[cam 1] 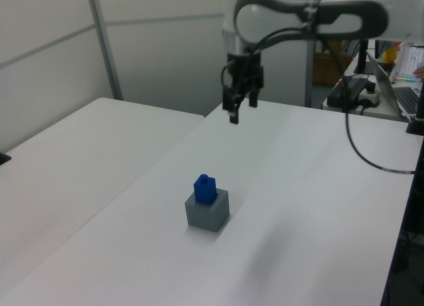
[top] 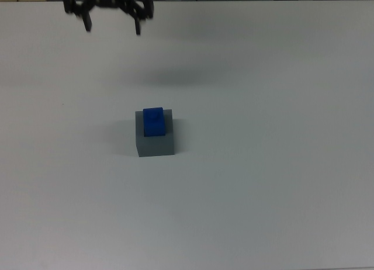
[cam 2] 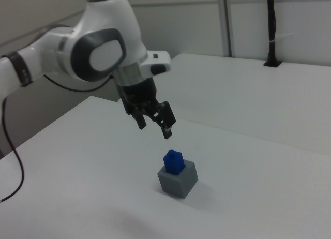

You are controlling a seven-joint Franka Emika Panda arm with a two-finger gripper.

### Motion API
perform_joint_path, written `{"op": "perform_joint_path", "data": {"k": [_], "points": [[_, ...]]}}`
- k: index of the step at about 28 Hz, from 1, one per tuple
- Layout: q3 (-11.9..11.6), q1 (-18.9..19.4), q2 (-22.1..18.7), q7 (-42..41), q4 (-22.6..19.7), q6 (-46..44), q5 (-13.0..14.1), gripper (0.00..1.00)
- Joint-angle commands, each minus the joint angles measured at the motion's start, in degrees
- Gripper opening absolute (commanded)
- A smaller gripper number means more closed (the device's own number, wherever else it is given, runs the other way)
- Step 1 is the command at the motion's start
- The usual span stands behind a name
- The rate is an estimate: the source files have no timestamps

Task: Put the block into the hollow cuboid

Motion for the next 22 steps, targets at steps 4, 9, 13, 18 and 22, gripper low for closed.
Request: {"op": "perform_joint_path", "data": {"k": [4,9,13,18,22], "points": [[-0.72,0.13,-2.14,0.96,-2.93,-1.16,0.75,1.00],[-0.72,0.13,-1.96,0.88,-2.93,-0.81,0.84,1.00],[-0.63,0.13,-1.70,0.88,-2.93,-0.81,1.02,1.00],[-0.72,0.13,-1.61,0.61,-2.84,-0.89,2.25,1.00],[-0.64,0.13,-1.61,0.52,-2.84,-1.25,2.34,1.00]]}}
